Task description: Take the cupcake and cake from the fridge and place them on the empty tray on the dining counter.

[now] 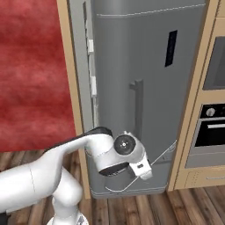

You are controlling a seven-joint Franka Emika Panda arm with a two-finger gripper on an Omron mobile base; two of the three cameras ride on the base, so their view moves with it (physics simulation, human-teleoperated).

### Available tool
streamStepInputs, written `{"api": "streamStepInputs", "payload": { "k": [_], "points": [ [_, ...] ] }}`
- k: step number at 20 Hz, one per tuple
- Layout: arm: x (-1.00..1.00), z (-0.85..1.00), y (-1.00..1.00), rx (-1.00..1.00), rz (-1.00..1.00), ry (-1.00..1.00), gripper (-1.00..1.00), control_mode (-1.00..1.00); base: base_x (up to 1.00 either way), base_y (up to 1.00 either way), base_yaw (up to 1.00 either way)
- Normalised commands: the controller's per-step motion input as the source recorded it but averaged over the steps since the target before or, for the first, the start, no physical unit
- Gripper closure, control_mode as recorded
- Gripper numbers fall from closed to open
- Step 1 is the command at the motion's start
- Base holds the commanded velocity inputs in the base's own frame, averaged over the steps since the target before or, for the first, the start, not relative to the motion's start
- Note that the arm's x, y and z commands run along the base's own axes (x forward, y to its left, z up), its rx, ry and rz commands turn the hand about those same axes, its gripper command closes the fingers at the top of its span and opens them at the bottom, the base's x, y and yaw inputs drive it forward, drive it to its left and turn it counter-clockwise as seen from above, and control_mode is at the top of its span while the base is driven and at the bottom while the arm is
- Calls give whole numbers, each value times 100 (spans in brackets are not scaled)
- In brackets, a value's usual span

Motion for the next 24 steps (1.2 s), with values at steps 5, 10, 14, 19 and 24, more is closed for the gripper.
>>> {"api": "streamStepInputs", "payload": {
  "k": [5,10,14,19,24],
  "points": [
    [-99,10,-100,29,-6,2,100,-100,0,0,0],
    [-100,100,-30,7,11,-38,100,-100,0,0,0],
    [-98,100,64,-15,9,-31,100,-100,0,0,0],
    [-18,50,100,-51,-5,-43,100,-100,0,0,0],
    [18,23,100,-48,-17,-35,100,-100,0,0,0]
  ]
}}
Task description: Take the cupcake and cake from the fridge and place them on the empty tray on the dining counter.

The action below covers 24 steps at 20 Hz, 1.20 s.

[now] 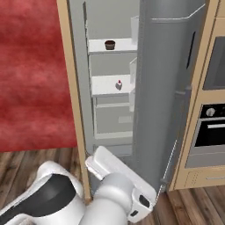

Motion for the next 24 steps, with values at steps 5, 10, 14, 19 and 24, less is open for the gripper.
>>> {"api": "streamStepInputs", "payload": {
  "k": [5,10,14,19,24],
  "points": [
    [34,4,100,-48,-23,-28,100,-100,0,0,0],
    [86,-11,63,-23,-23,-7,100,-100,0,0,0],
    [79,-24,-4,-6,-13,-11,100,-100,0,0,0],
    [78,-37,-36,-3,-17,-14,100,-100,0,0,0],
    [91,-21,-66,0,-11,-12,100,-100,0,0,0]
  ]
}}
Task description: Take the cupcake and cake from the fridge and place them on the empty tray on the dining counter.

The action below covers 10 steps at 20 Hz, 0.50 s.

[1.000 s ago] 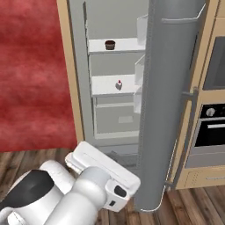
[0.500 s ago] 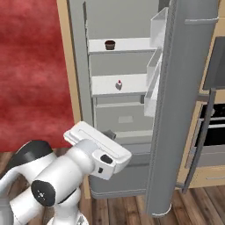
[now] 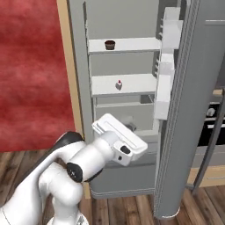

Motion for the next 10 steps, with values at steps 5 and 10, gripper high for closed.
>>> {"api": "streamStepInputs", "payload": {
  "k": [5,10],
  "points": [
    [96,0,-68,0,-1,-11,100,-100,0,0,0],
    [99,0,-88,7,0,-4,100,-100,0,0,0]
  ]
}}
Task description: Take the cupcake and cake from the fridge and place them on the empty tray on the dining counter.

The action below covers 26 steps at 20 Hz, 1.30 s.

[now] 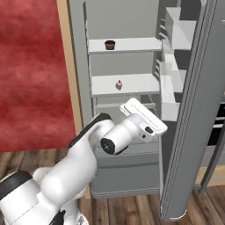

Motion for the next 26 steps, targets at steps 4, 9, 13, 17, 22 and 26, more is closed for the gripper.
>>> {"api": "streamStepInputs", "payload": {
  "k": [4,9,13,17,22,26],
  "points": [
    [94,-9,-100,15,0,1,100,-100,0,0,0],
    [100,-25,-100,20,0,11,100,-100,0,0,0],
    [61,3,-88,24,0,2,100,-100,0,0,0],
    [-77,23,6,1,0,-24,100,-100,0,0,0],
    [-55,63,33,0,12,0,100,-100,0,0,0],
    [-68,100,82,-7,25,33,100,-100,0,0,0]
  ]
}}
